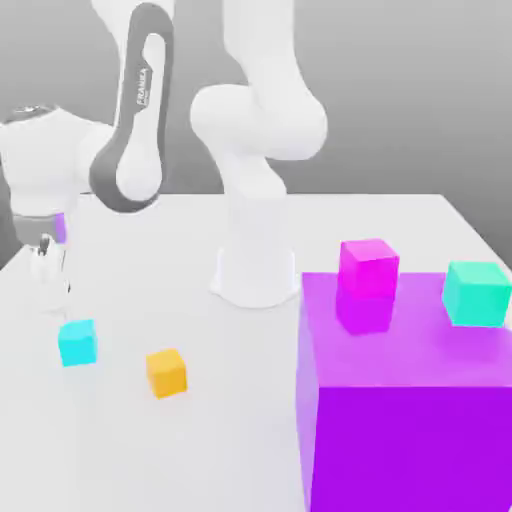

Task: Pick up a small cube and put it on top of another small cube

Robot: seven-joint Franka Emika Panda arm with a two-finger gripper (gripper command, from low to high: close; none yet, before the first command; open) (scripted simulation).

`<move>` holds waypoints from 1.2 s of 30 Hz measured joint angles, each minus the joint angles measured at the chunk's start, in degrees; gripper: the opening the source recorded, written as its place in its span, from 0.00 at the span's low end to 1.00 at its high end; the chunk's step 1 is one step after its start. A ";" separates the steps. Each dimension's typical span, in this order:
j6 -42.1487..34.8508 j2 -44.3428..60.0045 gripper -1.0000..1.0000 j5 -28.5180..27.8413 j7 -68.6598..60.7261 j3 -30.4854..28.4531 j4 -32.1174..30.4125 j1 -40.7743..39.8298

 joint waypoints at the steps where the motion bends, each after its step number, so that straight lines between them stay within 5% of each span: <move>1: 1.62 2.14 0.50 2.96 -2.06 1.60 0.33 -0.74; 4: 6.54 8.34 0.50 9.02 -6.58 9.31 1.55 -6.88; 5: 8.10 10.26 0.00 10.59 -7.78 11.42 1.96 -8.60; 13: 7.42 9.37 0.00 9.52 -6.94 10.81 1.75 -8.23; 19: -1.85 -2.52 0.00 -4.05 3.01 4.34 -0.65 -5.38; 24: -13.45 -11.21 0.00 -4.81 10.72 11.05 2.80 0.71; 36: -42.99 -30.38 0.00 3.90 25.93 30.82 14.01 20.74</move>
